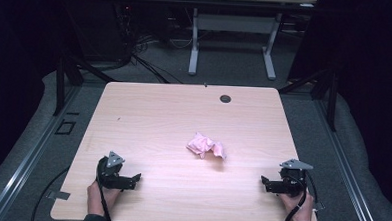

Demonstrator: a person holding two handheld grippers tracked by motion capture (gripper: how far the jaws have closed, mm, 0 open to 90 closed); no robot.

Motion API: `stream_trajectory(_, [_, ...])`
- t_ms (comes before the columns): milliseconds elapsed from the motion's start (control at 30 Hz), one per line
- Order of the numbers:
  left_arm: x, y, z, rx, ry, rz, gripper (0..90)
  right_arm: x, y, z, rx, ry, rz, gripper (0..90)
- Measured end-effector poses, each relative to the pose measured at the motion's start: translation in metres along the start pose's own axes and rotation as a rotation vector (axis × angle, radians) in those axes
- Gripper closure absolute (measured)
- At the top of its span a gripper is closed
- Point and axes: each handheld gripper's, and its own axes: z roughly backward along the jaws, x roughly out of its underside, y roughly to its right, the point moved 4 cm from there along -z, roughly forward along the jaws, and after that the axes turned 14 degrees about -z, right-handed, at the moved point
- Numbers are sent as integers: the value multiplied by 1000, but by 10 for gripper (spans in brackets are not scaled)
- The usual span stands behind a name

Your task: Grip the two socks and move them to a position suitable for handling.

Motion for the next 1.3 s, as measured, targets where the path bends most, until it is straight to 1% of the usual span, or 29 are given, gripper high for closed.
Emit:
stream_trajectory(533, [0, 0, 0, -3, -1, 4, 1, -2, 0, -1, 7, -8, -8, 0])
stream_trajectory(633, [0, 0, 0, -3, 0, 2, 0, -3, 0, -1, 5, -23, -6, 0])
stream_trajectory(667, [0, 0, 0, -2, 1, 2, 0, -3, 0, -1, 1, -27, -4, 0])
stream_trajectory(700, [0, 0, 0, -2, 1, 1, 1, -4, 0, -1, -8, -18, -13, 0])
stream_trajectory(733, [0, 0, 0, -2, 1, 1, 1, -4, 1, 0, -12, -23, -15, 0])
stream_trajectory(833, [0, 0, 0, -2, 1, 2, 0, -7, 2, 5, -16, -15, -29, 0])
stream_trajectory(900, [0, 0, 0, -2, 1, 1, 0, -9, 2, 7, -22, -11, -23, 0])
stream_trajectory(933, [0, 0, 0, -3, -1, 4, 0, -14, -1, 12, -35, -7, -23, 0])
stream_trajectory(1067, [0, 0, 0, -5, -1, 7, 0, -22, -13, 20, -43, -18, 22, 0])
stream_trajectory(1100, [0, 0, 0, -5, -1, 7, 0, -22, -13, 20, -43, -18, 22, 0])
stream_trajectory(1133, [0, 0, 0, -5, -1, 6, 0, -25, -17, 22, -49, -15, 33, 0])
stream_trajectory(1167, [0, 0, 0, -5, -1, 6, 0, -30, -25, 25, -64, -19, 50, 0])
stream_trajectory(1200, [0, 0, 0, -5, -1, 6, 0, -33, -29, 28, -67, -22, 66, 0])
stream_trajectory(1300, [0, 0, 0, -5, -1, 6, 0, -41, -42, 32, -89, -13, 88, 9])
